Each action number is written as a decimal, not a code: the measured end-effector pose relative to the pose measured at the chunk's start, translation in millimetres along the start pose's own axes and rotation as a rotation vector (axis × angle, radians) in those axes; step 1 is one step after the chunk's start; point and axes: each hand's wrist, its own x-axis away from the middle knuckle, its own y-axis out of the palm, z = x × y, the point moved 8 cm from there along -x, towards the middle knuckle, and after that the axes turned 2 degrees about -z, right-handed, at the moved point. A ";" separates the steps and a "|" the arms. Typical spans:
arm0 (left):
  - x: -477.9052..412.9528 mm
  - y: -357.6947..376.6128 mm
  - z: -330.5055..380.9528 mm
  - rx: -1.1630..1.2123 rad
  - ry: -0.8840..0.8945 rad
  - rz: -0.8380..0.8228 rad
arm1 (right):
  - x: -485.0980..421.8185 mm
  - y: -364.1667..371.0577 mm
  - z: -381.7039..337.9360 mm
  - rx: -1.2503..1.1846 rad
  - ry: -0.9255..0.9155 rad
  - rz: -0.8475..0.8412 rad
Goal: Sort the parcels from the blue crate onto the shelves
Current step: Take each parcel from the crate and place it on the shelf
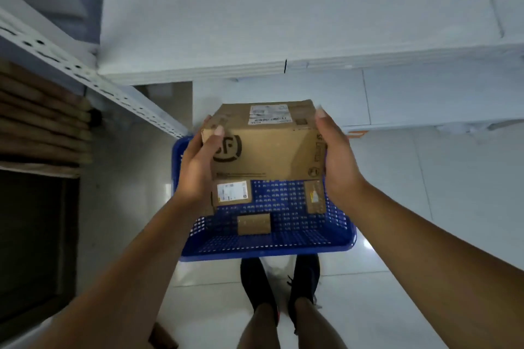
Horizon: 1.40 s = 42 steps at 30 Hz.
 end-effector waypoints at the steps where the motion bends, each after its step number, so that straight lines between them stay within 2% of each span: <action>1: 8.7 -2.9 15.6 -0.026 0.008 -0.026 | 9.7 6.8 -17.8 0.002 0.011 -0.031; 7: 70.5 -25.4 99.5 -0.244 -0.003 -0.028 | 82.3 32.2 -106.0 0.139 0.006 -0.139; 11: 109.4 -37.0 156.5 -0.429 0.100 -0.032 | 129.8 41.6 -150.3 0.224 -0.025 -0.149; 14: 139.7 -28.8 204.4 -0.574 0.193 -0.117 | 160.8 48.8 -191.9 0.232 -0.111 -0.074; 17: 163.6 -14.5 243.8 -0.774 0.265 -0.238 | 191.5 61.2 -239.5 0.211 -0.186 -0.071; 20: 176.5 -9.5 279.0 -0.849 0.333 -0.245 | 214.7 69.6 -283.0 0.241 -0.262 -0.087; 23: 179.3 -15.1 305.4 -0.786 0.440 -0.222 | 222.6 62.1 -319.7 0.177 -0.338 -0.045; 26: 175.4 -18.1 318.7 -0.578 0.468 -0.328 | 220.6 47.8 -337.6 0.099 -0.282 0.022; 29: 171.3 -13.5 330.7 -0.486 0.489 -0.446 | 216.5 54.4 -334.8 -0.002 -0.120 -0.136; 31: 169.2 -12.0 335.2 -0.455 0.488 -0.486 | 224.4 63.8 -339.5 -0.049 -0.132 -0.204; 33: 170.5 -14.3 337.6 -0.475 0.469 -0.428 | 229.6 67.5 -345.6 -0.059 -0.192 -0.181; 36: 186.5 -17.0 346.2 -0.773 0.557 -0.099 | 240.1 70.9 -350.7 -0.061 -0.268 -0.106; 37: 197.8 -12.6 350.6 -0.801 0.585 -0.042 | 244.8 73.2 -351.8 -0.062 -0.290 -0.090; 38: 209.5 -4.7 352.7 -0.762 0.580 -0.073 | 249.5 75.4 -352.5 -0.050 -0.318 -0.076; 41: 239.5 30.5 353.6 -0.386 0.418 -0.373 | 264.1 84.5 -361.9 0.013 -0.456 -0.037; 42: 245.4 36.9 357.6 -0.263 0.396 -0.378 | 268.8 87.8 -366.0 0.023 -0.491 -0.032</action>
